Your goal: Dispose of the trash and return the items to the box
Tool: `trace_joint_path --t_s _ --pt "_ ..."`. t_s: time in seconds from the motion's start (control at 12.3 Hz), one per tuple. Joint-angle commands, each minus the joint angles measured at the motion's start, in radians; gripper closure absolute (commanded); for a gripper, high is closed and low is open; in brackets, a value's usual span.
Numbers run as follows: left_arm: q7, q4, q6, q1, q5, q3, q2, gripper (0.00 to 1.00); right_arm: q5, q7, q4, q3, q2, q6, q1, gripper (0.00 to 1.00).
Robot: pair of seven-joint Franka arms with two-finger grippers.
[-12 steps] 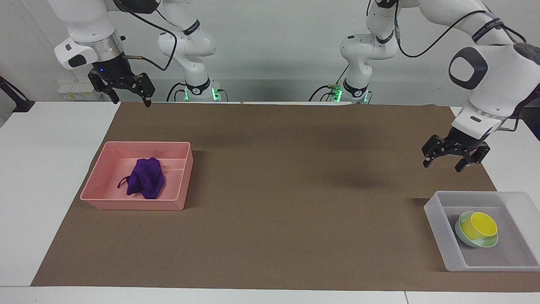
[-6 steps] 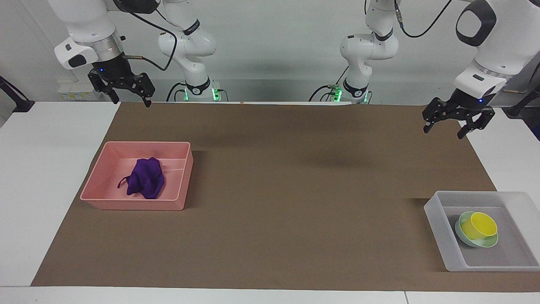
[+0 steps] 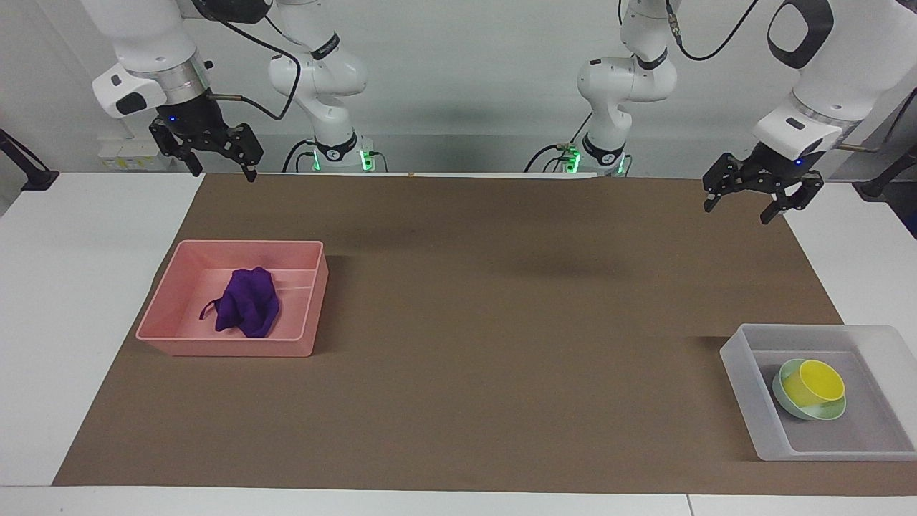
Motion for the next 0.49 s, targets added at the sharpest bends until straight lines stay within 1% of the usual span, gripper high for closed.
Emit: trace_joint_path --t_s 0.0,0.41 --pt "-0.019 -0.061 -0.011 -0.004 0.020 0.008 -0.050 0.00 0.012 -0.016 -0.013 0.010 -0.011 0.011 -0.017 0.00" --pt "-0.016 -0.071 -0.025 0.005 0.029 0.011 -0.059 0.00 0.015 -0.020 -0.013 0.010 -0.011 0.009 -0.017 0.00"
